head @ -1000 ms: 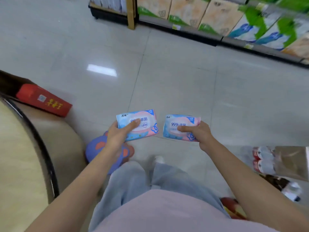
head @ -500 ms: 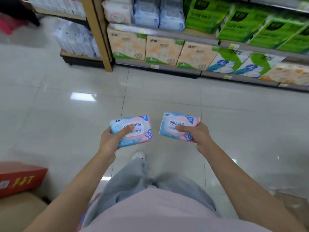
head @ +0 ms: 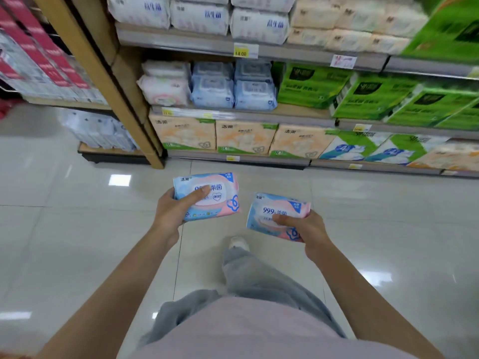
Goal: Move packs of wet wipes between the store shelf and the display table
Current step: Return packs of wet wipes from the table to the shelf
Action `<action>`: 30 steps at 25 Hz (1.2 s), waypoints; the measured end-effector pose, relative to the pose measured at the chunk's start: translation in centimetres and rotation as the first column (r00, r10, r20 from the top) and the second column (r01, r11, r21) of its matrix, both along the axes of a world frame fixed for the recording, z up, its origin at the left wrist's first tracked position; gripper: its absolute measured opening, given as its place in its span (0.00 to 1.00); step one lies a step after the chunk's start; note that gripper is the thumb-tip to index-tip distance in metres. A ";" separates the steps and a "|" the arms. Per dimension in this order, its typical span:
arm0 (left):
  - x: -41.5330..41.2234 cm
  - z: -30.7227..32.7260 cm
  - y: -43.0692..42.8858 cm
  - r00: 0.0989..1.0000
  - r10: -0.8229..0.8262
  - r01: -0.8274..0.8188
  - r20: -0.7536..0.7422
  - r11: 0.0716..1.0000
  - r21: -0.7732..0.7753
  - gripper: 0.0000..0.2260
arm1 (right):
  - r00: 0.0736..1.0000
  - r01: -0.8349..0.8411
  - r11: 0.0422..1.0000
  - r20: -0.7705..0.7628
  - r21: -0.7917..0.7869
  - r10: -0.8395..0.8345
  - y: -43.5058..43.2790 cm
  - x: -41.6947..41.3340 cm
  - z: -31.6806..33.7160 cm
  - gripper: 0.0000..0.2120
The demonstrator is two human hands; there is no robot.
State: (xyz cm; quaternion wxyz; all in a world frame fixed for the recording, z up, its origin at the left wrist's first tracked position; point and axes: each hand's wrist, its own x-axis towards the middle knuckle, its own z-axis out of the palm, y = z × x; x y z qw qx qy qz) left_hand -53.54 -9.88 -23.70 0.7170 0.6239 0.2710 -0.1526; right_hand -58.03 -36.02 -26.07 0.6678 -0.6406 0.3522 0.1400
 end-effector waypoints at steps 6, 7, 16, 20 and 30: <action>10.6 3.1 -0.4 0.992 0.096 -0.091 0.083 0.994 -0.065 0.15 | 0.976 -0.122 0.991 0.177 -0.050 0.129 -0.4 17.6 6.3 0.16; 12.3 3.8 -0.2 0.989 0.102 -0.093 0.106 0.992 -0.088 0.18 | 0.967 -0.134 0.990 0.213 -0.054 0.142 0.1 20.0 7.4 0.15; 30.4 9.7 5.7 0.951 0.070 -0.019 0.301 0.986 -0.168 0.17 | 0.898 -0.121 0.992 0.432 0.045 0.090 6.5 35.8 14.2 0.26; 36.1 13.1 7.6 0.924 -0.010 0.072 0.382 0.987 -0.147 0.13 | 0.837 -0.115 0.992 0.543 0.048 0.070 7.8 39.8 17.7 0.19; 42.1 17.5 5.8 0.867 -0.026 0.165 0.498 0.957 -0.239 0.31 | 0.579 0.018 0.993 0.811 -0.114 0.083 7.3 50.0 28.2 0.21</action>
